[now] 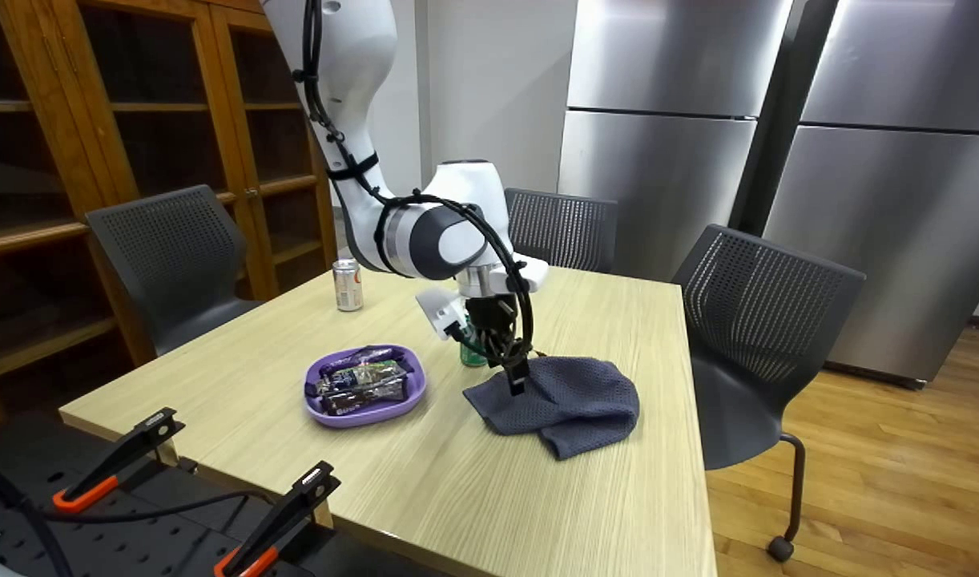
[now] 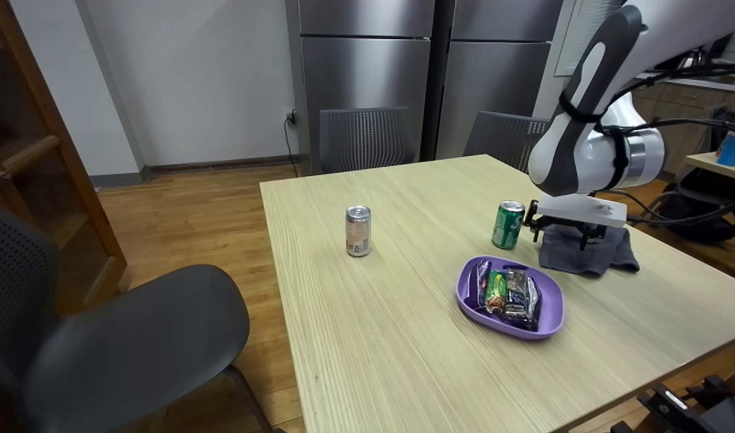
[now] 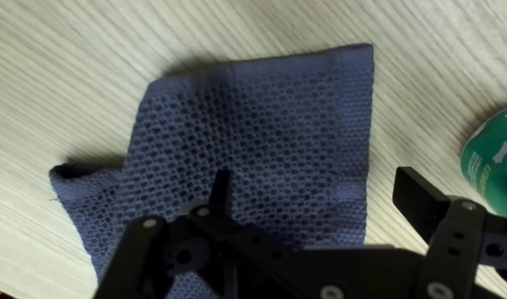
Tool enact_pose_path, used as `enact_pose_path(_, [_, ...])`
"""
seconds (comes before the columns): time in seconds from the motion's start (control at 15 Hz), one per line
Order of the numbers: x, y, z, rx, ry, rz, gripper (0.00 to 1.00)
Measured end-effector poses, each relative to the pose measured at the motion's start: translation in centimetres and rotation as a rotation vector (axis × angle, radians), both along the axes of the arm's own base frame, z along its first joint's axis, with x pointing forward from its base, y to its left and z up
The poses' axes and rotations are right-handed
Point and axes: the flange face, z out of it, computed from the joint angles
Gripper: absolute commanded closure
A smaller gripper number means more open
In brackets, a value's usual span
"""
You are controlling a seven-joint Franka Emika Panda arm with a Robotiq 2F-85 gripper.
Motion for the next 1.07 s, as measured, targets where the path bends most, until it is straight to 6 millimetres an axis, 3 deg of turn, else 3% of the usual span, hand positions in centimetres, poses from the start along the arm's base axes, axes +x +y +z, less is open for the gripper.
enact_pose_path(1.07, [0.18,-0.49,-0.94,-0.031,0.048,0.020,0.00])
